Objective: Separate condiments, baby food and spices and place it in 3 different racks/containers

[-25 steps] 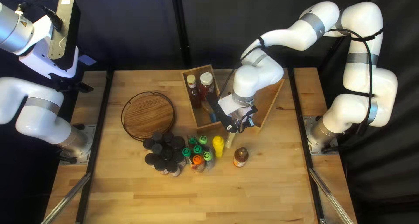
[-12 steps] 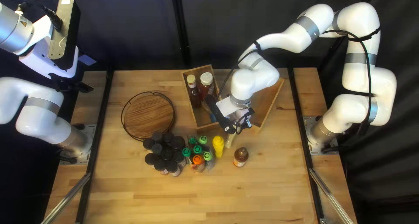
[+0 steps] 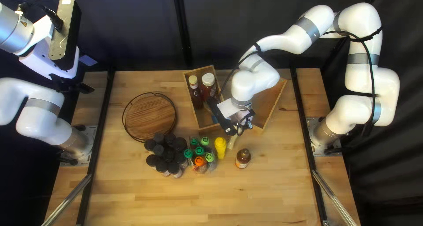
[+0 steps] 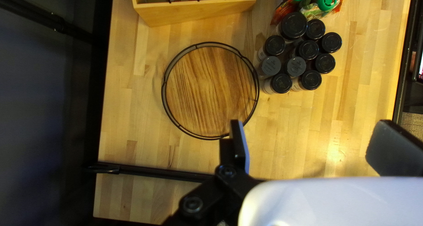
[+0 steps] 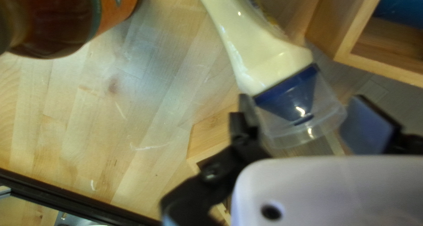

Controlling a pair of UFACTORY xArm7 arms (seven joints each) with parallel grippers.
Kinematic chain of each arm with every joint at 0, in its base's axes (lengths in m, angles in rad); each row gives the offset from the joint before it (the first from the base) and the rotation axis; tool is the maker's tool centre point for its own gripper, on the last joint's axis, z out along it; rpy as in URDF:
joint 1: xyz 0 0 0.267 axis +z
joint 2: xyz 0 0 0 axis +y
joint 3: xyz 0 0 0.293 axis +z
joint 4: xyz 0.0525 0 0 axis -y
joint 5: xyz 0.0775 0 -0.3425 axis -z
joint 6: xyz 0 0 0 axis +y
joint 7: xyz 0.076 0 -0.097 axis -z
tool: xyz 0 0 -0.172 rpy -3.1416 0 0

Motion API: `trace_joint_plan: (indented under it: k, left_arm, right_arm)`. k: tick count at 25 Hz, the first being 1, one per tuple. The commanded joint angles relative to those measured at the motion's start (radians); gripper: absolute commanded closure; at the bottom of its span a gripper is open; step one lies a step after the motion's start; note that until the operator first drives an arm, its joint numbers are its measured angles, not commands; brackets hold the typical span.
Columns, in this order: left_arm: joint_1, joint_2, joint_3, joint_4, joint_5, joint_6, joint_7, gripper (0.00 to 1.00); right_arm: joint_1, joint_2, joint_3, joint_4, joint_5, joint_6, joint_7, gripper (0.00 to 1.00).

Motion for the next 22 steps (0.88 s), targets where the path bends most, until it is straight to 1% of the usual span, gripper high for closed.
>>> trace_joint_plan:
  k: [1, 8, 11, 12, 13, 14, 18, 22]
  left_arm:
    - [0.0, 0.0, 0.0, 0.0, 0.0, 0.0, 0.0, 0.0]
    - [0.0, 0.0, 0.0, 0.0, 0.0, 0.0, 0.0, 0.0]
    - [0.0, 0.0, 0.0, 0.0, 0.0, 0.0, 0.0, 0.0]
    - [0.0, 0.0, 0.0, 0.0, 0.0, 0.0, 0.0, 0.0]
    - [0.0, 0.0, 0.0, 0.0, 0.0, 0.0, 0.0, 0.0]
    - [0.0, 0.0, 0.0, 0.0, 0.0, 0.0, 0.0, 0.0]
    - [0.0, 0.0, 0.0, 0.0, 0.0, 0.0, 0.0, 0.0]
    - [0.0, 0.0, 0.0, 0.0, 0.0, 0.0, 0.0, 0.0]
  right_arm:
    - [-0.01, 0.012, 0.063, 0.017, 0.036, 0.038, -0.003, 0.98]
    - [-0.054, 0.031, 0.208, 0.054, 0.102, 0.136, -0.022, 1.0]
    - [-0.067, 0.035, 0.251, 0.069, 0.119, 0.168, -0.028, 0.99]
    - [-0.07, 0.034, 0.259, 0.071, 0.122, 0.172, -0.027, 0.88]
    - [-0.076, 0.032, 0.269, 0.07, 0.125, 0.174, -0.024, 0.21]
    - [-0.086, 0.029, 0.277, 0.064, 0.126, 0.172, -0.015, 0.0]
    - [-0.114, 0.019, 0.309, 0.032, 0.128, 0.134, 0.07, 0.0]
    - [-0.115, 0.024, 0.357, 0.024, 0.152, 0.106, 0.171, 0.0]
